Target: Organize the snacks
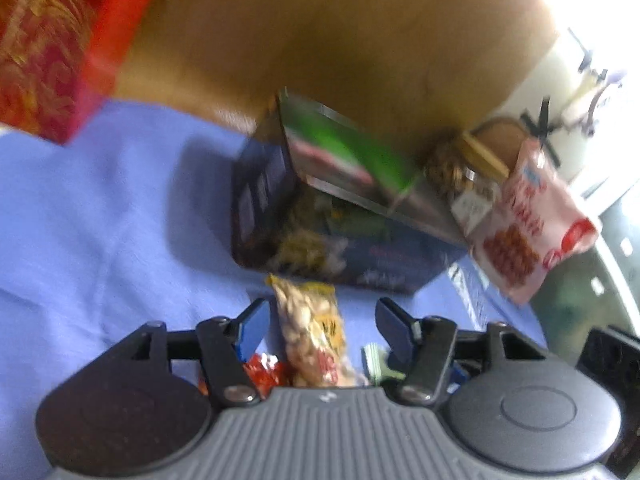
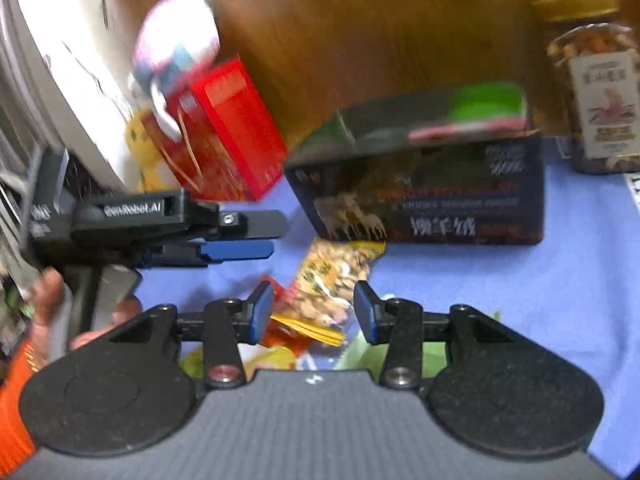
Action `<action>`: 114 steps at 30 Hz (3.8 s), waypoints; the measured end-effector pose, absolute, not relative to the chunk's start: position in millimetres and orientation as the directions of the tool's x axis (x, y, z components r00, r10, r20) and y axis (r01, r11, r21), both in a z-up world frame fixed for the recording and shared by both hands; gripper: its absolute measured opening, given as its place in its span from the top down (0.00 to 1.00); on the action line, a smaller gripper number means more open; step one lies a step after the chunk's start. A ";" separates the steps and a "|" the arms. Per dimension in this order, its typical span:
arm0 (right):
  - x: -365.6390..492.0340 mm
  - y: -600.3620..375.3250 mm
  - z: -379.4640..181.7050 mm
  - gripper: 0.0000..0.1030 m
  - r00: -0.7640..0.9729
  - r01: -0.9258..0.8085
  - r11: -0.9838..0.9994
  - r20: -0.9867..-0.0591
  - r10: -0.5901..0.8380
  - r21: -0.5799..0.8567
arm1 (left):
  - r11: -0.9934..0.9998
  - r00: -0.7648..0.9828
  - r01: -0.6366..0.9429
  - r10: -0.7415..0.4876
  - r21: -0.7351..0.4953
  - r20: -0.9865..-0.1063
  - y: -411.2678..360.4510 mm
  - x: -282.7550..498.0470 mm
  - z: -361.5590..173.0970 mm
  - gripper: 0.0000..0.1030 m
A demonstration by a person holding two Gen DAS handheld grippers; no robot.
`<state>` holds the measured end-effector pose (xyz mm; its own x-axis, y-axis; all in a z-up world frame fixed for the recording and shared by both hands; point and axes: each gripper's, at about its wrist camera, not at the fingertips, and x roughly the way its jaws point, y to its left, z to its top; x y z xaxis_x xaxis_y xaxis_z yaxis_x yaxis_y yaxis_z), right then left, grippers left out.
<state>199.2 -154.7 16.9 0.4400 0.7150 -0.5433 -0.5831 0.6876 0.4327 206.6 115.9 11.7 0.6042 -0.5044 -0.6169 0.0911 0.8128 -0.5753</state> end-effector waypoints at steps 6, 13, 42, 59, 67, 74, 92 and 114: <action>203.7 -121.4 -2.1 0.42 0.436 -0.656 0.697 -0.609 0.663 0.290 | 0.843 0.584 0.133 -0.492 -0.521 -0.646 93.9 203.9 -3.2 0.66; 180.5 -124.2 5.8 0.55 0.471 -0.687 0.675 -0.544 0.694 0.267 | 0.798 0.611 0.168 -0.545 -0.579 -0.574 100.9 185.4 25.1 0.70; 174.7 -231.4 29.3 0.51 0.737 -0.407 0.809 -0.369 0.566 0.425 | 0.983 0.778 0.085 -0.169 -0.165 -0.605 52.9 161.5 60.9 0.55; 76.5 -251.6 0.4 0.51 0.772 -0.306 0.821 -0.380 0.510 0.481 | 1.000 0.806 0.024 -0.021 -0.003 -0.592 17.3 61.9 57.1 0.52; 63.6 -250.8 -3.6 0.51 0.778 -0.296 0.824 -0.378 0.501 0.484 | 1.000 0.806 -0.003 0.019 0.028 -0.592 12.8 47.0 52.2 0.49; 62.3 -255.1 -11.3 0.51 0.812 -0.256 0.853 -0.379 0.445 0.454 | 0.996 0.817 -0.025 0.069 0.085 -0.572 7.3 43.3 49.6 0.46; 63.0 -282.7 -0.2 0.50 0.846 -0.242 0.851 -0.328 0.420 0.466 | 0.987 0.822 -0.055 0.132 0.154 -0.553 4.8 52.5 43.9 0.43; 49.5 -389.7 157.5 0.46 0.942 -0.327 0.903 0.022 0.334 0.278 | 0.977 0.825 -0.111 0.193 0.182 -0.531 6.4 57.9 44.3 0.43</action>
